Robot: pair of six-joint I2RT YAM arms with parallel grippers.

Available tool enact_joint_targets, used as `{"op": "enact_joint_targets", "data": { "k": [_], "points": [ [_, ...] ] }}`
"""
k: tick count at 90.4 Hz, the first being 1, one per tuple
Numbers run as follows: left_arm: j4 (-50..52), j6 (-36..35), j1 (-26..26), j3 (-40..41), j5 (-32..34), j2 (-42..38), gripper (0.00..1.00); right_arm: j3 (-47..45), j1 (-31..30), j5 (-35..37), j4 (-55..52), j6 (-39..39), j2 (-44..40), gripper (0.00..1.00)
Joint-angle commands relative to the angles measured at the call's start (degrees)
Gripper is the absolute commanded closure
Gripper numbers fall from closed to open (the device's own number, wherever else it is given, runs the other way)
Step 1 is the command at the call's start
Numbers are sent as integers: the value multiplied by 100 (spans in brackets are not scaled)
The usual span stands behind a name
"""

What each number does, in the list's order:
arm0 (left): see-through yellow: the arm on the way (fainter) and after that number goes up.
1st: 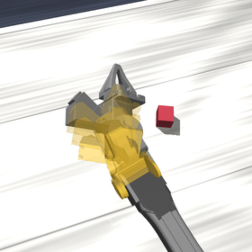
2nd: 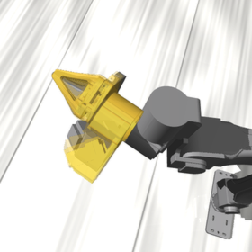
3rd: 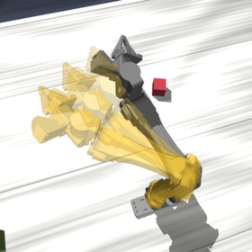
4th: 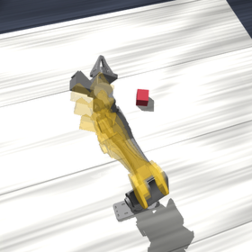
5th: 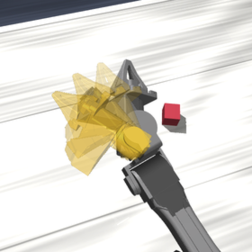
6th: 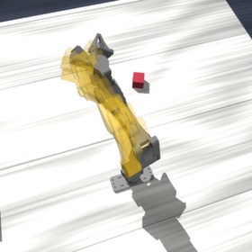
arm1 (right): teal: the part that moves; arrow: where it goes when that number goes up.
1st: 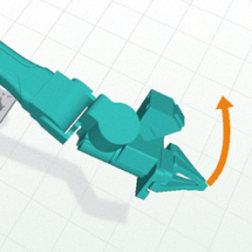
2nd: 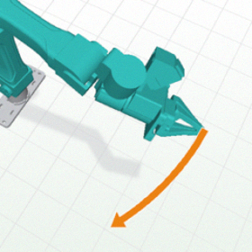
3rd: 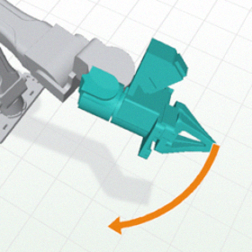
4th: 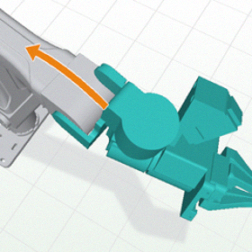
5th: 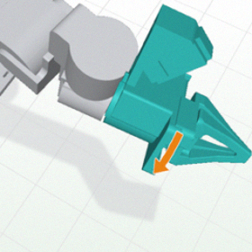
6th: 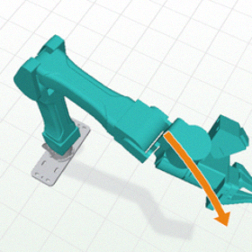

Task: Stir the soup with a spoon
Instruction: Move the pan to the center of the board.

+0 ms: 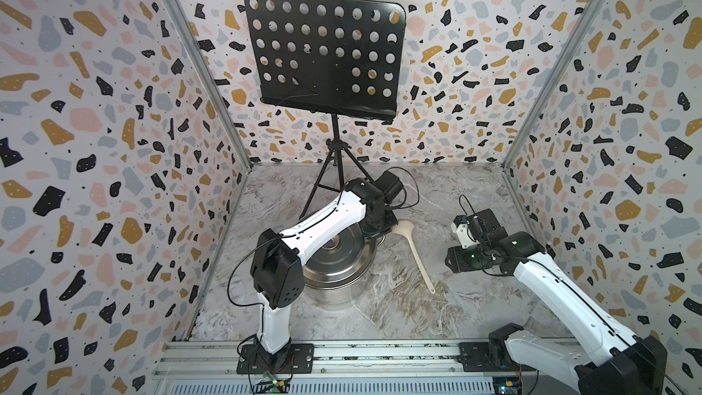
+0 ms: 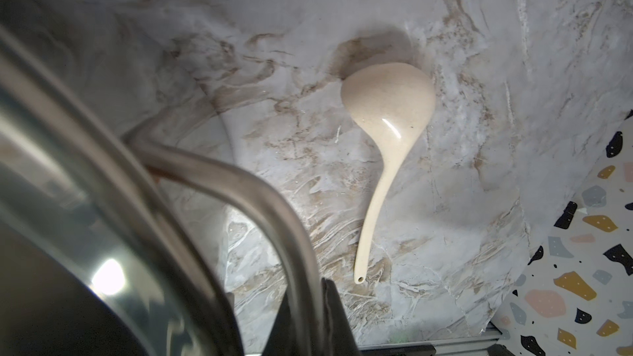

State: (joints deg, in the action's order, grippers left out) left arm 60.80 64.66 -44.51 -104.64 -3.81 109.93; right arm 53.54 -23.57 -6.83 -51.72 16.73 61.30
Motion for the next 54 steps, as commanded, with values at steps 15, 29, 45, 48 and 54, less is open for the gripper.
{"op": "enact_joint_targets", "data": {
  "k": [15,29,45,48,54],
  "points": [
    [-199,-408,-137,73,131,-349,69,109,19,68,-444,-57,-189,45],
    [147,-937,-146,-118,548,-541,50,167,19,57,-584,-97,-271,43],
    [687,-1853,-146,-757,1417,-730,30,341,19,-33,-791,-151,-292,41],
    [785,-2033,-146,-902,1574,-757,26,375,19,-62,-828,-171,-300,41],
    [964,-2394,-146,-1147,1927,-861,18,459,19,-144,-920,-223,-303,38]
  ]
}}
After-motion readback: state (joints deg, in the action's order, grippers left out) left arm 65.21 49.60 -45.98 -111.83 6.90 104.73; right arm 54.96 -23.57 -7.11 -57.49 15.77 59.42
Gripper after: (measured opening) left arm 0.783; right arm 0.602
